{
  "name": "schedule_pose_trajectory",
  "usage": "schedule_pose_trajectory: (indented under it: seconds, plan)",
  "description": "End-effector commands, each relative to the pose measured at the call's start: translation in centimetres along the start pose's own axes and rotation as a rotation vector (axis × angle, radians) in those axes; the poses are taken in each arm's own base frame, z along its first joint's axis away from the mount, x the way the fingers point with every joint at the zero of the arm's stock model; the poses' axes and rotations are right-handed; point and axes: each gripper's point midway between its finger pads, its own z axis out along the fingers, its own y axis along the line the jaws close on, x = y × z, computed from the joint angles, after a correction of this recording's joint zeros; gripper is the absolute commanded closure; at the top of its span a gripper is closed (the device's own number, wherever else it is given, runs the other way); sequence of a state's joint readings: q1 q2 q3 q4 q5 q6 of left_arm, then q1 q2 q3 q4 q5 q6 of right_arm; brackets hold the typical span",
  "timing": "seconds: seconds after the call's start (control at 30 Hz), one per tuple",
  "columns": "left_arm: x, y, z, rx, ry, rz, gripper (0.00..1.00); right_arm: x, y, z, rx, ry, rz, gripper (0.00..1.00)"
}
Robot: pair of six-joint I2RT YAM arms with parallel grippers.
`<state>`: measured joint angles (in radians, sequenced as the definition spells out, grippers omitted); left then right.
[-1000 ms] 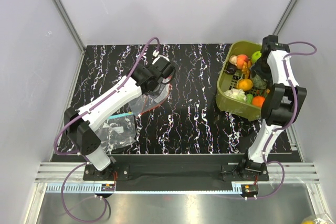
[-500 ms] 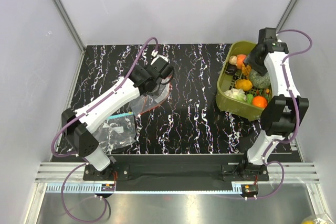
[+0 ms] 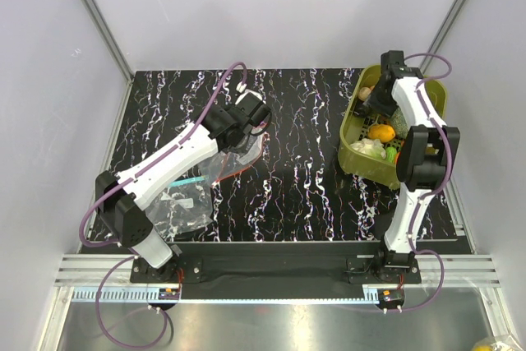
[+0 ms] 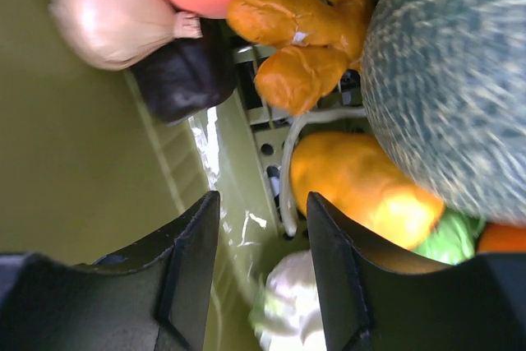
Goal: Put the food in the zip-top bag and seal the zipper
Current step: Pick up the fake fruit from the bin.
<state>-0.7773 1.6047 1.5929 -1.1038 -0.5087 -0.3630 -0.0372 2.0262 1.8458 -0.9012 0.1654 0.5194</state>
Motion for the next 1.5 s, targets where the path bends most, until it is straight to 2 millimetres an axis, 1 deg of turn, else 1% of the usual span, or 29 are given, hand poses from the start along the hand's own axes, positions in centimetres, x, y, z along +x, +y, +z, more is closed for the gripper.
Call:
schedule_pose_trajectory:
  seconds: [0.0,0.03,0.13,0.3,0.4,0.6,0.63,0.7,0.73,0.77,0.8,0.83,0.87,0.97,1.0,1.07,1.1,1.17,1.2,1.27,1.3,1.37,1.4,1.47]
  plan:
    - [-1.5,0.8,-1.4,0.01,-0.075,-0.034,1.0,-1.2,0.3,1.0,0.01,-0.046,-0.019,0.47]
    - [-1.5,0.9,-1.3,0.008,-0.074,-0.033,1.0,-0.9,0.1,1.7,0.022,-0.038,-0.02,0.47]
    - [-1.7,1.0,-1.4,0.001,-0.075,-0.03,1.0,-0.1,-0.7,2.8,0.058,-0.022,-0.019,0.46]
    - [-1.6,1.3,-1.4,-0.012,-0.072,-0.028,1.0,1.7,-1.8,3.5,0.089,0.009,-0.016,0.45]
    - [-1.6,1.3,-1.3,-0.013,-0.068,-0.029,1.0,2.9,-2.1,4.6,0.1,0.032,-0.022,0.45]
    - [-1.4,1.4,-1.1,-0.022,-0.059,-0.022,1.0,4.3,-2.3,6.8,0.123,0.055,-0.027,0.46]
    - [-1.4,1.4,-1.0,-0.023,-0.055,-0.021,1.0,4.4,-2.3,6.9,0.125,0.058,-0.026,0.59]
    - [-1.4,1.6,-1.0,-0.03,-0.055,-0.02,1.0,4.3,-2.2,7.2,0.126,0.047,-0.022,0.73]
    - [-1.4,1.5,-1.1,-0.029,-0.056,-0.019,1.0,4.1,-2.1,7.1,0.123,0.04,-0.02,0.82]
    - [-1.4,1.5,-1.0,-0.031,-0.055,-0.018,1.0,3.8,-1.9,7.0,0.117,0.031,-0.018,0.94]
    - [-1.4,1.6,-1.0,-0.032,-0.052,-0.021,1.0,3.4,-1.8,6.7,0.113,0.022,-0.017,0.99]
    - [-1.4,1.5,-0.9,-0.03,-0.051,-0.019,1.0,3.2,-1.7,6.4,0.109,0.017,-0.017,1.0]
    - [-1.5,1.6,-1.0,-0.031,-0.054,-0.024,1.0,2.6,-1.4,5.5,0.099,0.004,-0.009,1.0]
    - [-1.6,1.5,-1.0,-0.032,-0.052,-0.026,1.0,1.7,-0.9,3.0,0.059,-0.023,-0.002,1.0]
    - [-1.9,1.5,-1.0,-0.033,-0.056,-0.029,1.0,0.7,-0.5,0.9,0.023,-0.06,0.008,1.0]
    - [-2.5,1.6,-1.5,-0.031,-0.068,-0.041,1.0,0.0,0.0,-1.2,-0.03,-0.09,0.001,1.0]
    - [-2.7,1.6,-1.6,-0.03,-0.074,-0.046,1.0,-0.6,0.7,-3.4,-0.087,-0.113,0.002,1.0]
    - [-3.2,1.5,-1.9,-0.027,-0.079,-0.054,1.0,-0.8,1.3,-5.7,-0.147,-0.124,-0.018,1.0]
    - [-3.2,1.5,-1.8,-0.031,-0.074,-0.056,1.0,-1.3,1.3,-7.8,-0.175,-0.152,-0.014,1.0]
    - [-3.0,1.5,-2.0,-0.032,-0.067,-0.061,1.0,-1.3,0.9,-9.7,-0.186,-0.171,-0.012,1.0]
    - [-2.9,1.6,-2.0,-0.034,-0.058,-0.062,1.0,-1.5,0.7,-11.7,-0.206,-0.201,-0.012,1.0]
    - [-3.0,1.4,-2.2,-0.025,-0.062,-0.073,1.0,-1.4,0.3,-13.3,-0.222,-0.215,-0.016,1.0]
    - [-3.0,1.3,-2.3,-0.017,-0.059,-0.075,1.0,-1.5,0.1,-15.1,-0.242,-0.244,-0.017,1.0]
    - [-3.5,1.2,-2.8,-0.009,-0.069,-0.09,1.0,-1.2,-0.2,-16.6,-0.265,-0.25,-0.022,1.0]
